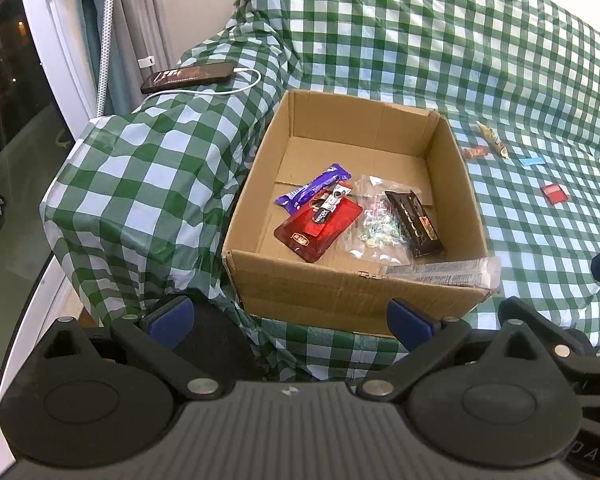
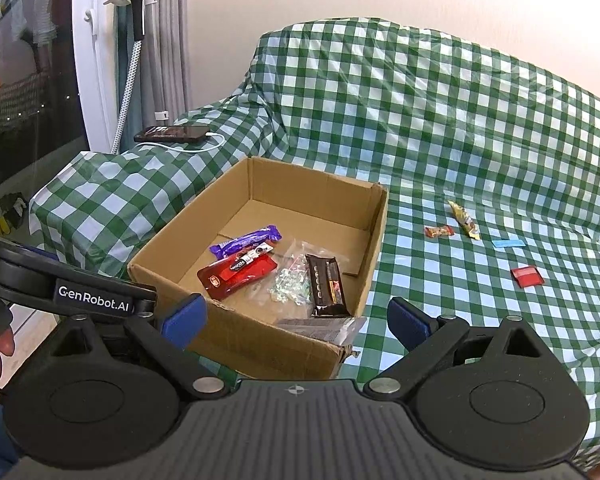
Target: Organize snacks
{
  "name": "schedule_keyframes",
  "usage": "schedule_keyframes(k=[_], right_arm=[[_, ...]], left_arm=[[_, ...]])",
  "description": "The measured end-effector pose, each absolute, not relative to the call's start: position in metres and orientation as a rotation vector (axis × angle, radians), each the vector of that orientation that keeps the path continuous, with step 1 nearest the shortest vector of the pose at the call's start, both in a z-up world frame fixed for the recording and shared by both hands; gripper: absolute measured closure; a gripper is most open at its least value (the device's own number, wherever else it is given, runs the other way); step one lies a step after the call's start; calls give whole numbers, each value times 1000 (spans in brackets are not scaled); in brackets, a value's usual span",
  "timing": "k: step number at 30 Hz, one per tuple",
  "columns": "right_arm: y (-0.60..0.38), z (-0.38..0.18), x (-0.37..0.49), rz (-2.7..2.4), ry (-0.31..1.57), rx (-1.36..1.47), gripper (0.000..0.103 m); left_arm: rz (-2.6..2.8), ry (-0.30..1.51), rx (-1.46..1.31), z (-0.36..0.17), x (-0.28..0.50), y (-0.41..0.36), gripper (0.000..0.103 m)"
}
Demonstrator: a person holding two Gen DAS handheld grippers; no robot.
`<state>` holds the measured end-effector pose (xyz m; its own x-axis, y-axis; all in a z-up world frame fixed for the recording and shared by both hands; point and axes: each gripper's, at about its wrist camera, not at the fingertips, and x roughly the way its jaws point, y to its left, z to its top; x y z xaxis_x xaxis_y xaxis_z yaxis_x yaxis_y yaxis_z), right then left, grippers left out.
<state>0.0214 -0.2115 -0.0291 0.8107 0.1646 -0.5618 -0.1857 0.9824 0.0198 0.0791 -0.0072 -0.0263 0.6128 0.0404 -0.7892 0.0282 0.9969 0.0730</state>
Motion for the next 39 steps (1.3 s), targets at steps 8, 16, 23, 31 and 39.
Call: schedule_keyframes(k=[8,16,23,31,39], right_arm=[[-216,-32,25,194,610,-26,6],[-224,-38,31,196,620,1,6],[-237,-43,38,188,631,40,5],[-266,-51,47,148,645,104,5],[-322,-58,60,18,629,130,5]], left_arm=[[10,927,102,-30,84,-11,0],[9,930,143,-32,92,-21,0],[1,936,185,-33,101,-38,0],[-41,939,236,-33,115,-70,0],[-145,931,267,-22,148,-130,0]])
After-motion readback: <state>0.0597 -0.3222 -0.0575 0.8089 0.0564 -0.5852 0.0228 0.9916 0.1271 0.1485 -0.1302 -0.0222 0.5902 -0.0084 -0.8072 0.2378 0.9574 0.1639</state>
